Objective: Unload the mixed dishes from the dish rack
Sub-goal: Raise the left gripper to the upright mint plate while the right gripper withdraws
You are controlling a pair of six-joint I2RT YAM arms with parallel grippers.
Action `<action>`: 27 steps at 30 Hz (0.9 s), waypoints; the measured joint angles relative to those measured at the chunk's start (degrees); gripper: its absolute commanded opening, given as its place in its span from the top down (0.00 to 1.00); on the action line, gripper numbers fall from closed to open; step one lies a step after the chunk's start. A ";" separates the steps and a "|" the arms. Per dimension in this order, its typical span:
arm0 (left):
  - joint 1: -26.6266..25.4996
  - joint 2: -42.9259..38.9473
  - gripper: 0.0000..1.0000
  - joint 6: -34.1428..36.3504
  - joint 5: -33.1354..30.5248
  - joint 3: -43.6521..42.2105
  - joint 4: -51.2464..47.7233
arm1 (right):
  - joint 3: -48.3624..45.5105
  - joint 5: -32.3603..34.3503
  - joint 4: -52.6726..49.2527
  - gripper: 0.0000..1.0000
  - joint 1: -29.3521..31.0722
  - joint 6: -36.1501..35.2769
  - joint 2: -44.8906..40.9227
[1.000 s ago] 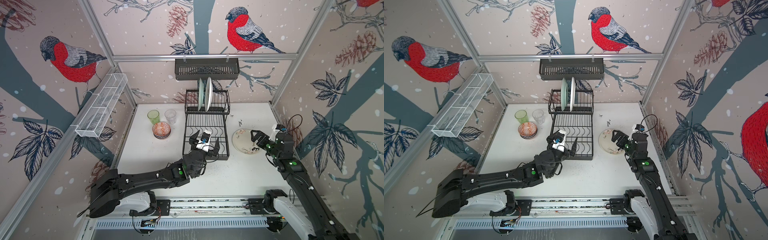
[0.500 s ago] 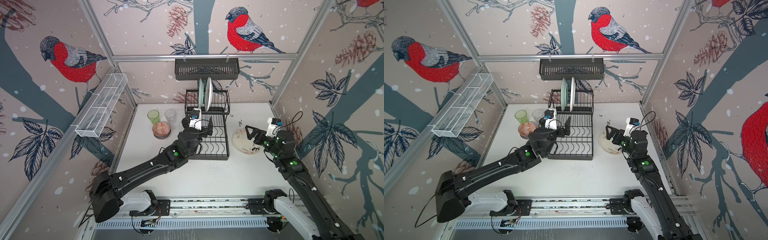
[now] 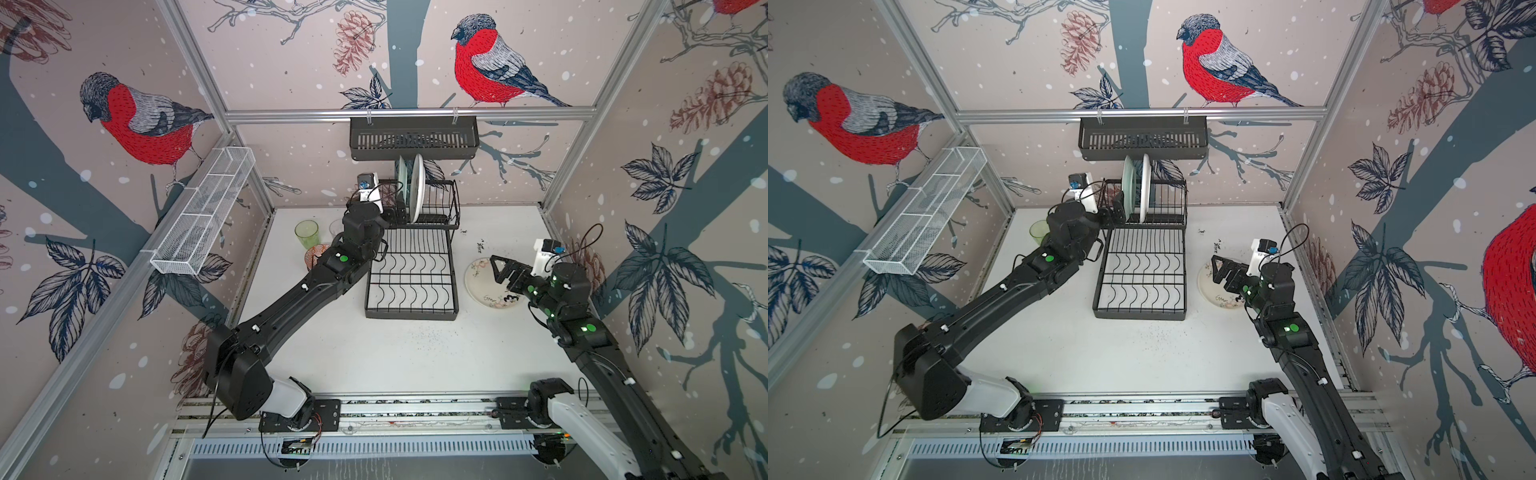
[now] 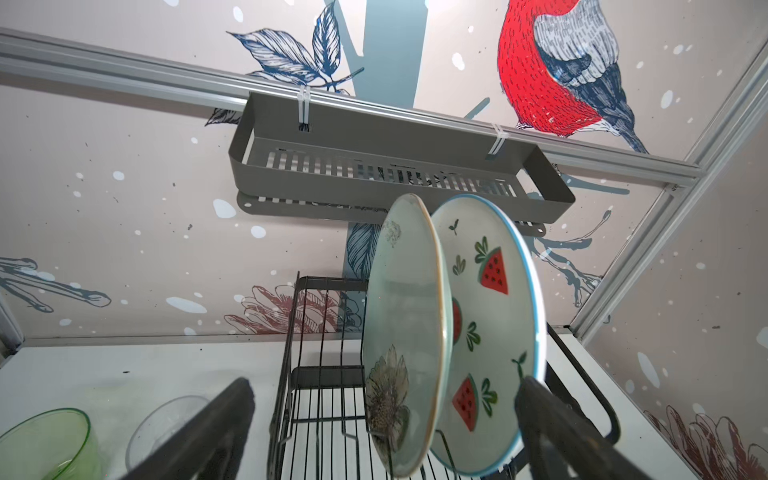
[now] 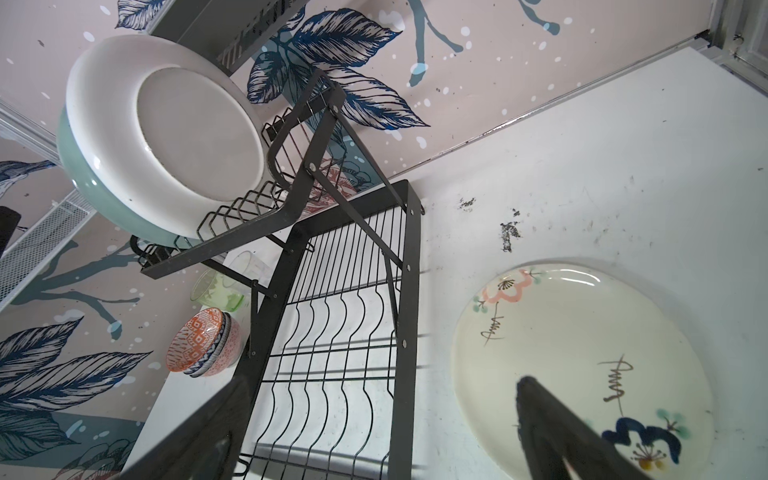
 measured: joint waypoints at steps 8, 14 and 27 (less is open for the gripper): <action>4.76 7.39 0.02 -0.15 9.27 7.45 -2.54 | 2.05 2.25 -0.42 0.00 0.02 -0.90 3.19; 5.68 10.91 0.02 1.33 11.87 10.62 -3.02 | 3.02 4.17 -0.37 0.00 0.02 -0.68 5.07; 7.26 14.75 0.03 3.06 15.98 13.35 -3.15 | 3.93 8.57 -0.59 0.00 0.02 1.70 5.49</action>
